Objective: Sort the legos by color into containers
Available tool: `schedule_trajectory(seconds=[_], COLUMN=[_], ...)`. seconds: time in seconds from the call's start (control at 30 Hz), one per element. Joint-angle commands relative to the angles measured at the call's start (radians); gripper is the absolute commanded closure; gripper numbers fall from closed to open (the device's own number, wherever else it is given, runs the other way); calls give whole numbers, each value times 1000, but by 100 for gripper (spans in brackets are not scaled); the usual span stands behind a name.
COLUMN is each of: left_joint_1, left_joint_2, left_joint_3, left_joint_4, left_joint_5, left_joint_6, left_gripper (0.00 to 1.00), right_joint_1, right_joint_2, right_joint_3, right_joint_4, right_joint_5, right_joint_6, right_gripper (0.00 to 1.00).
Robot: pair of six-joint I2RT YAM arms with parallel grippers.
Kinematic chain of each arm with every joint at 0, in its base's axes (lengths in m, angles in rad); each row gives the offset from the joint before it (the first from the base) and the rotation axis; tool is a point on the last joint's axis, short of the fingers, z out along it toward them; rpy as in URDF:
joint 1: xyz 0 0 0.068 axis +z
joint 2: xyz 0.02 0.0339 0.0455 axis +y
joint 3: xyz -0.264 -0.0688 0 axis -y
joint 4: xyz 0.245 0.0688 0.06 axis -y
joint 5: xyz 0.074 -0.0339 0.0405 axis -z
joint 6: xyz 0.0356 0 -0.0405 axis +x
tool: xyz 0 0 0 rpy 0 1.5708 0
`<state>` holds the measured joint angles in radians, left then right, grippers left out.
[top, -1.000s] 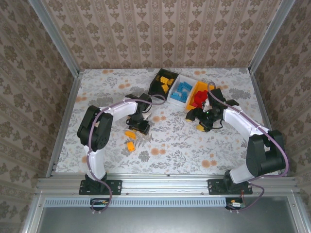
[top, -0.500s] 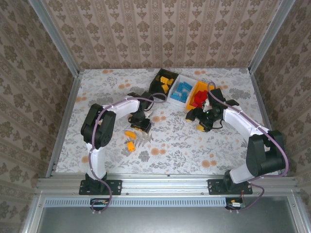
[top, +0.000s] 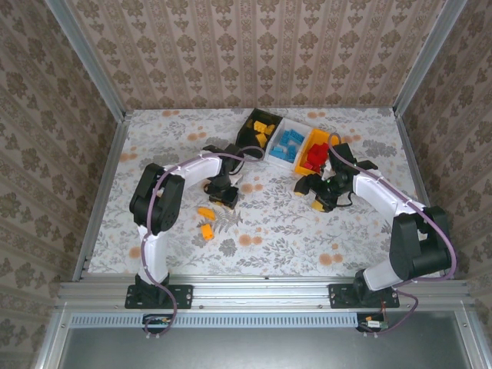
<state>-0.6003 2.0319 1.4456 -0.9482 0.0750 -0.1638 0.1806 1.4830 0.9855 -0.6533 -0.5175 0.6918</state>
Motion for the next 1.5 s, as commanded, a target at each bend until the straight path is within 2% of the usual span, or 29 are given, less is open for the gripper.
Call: schedule_trajectory(seconds=[0.0, 0.03, 0.1, 0.13, 0.33, 0.63, 0.9, 1.1, 1.17, 1.3, 1.47], left_joint_1=[12, 16, 23, 23, 22, -4, -21, -32, -35, -36, -35], left_joint_2=[-44, -49, -48, -43, 4, 76, 15, -1, 3, 17, 22], left_joint_3=[13, 13, 20, 24, 79, 176, 30, -14, -13, 12, 58], left_joint_4=[-34, -34, -35, -36, -55, -93, -55, -27, -16, -9, -25], left_joint_5=[19, 22, 13, 6, -9, -2, 8, 13, 18, 26, 22], left_joint_6=[-8, -11, -11, -7, 31, 58, 53, 32, 24, 12, 16], left_gripper=[64, 61, 42, 40, 39, 41, 43, 45, 49, 66, 67], right_joint_1=[6, 6, 9, 9, 11, 11, 13, 36, 47, 56, 57], right_joint_2=[-16, -13, -10, -10, -21, -53, -58, -37, -33, -37, -46], right_joint_3=[1, 2, 7, 8, 6, -16, -31, -18, -13, -8, -5], right_joint_4=[7, 7, 5, 4, -3, -16, 1, 15, 15, 6, -7], right_joint_5=[-9, -9, -10, -10, -7, 5, 9, 11, 14, 20, 24], right_joint_6=[17, 17, 15, 15, 12, 18, 36, 49, 52, 53, 45], right_gripper=[25, 25, 25, 25, 25, 25, 25, 25, 25, 25, 25])
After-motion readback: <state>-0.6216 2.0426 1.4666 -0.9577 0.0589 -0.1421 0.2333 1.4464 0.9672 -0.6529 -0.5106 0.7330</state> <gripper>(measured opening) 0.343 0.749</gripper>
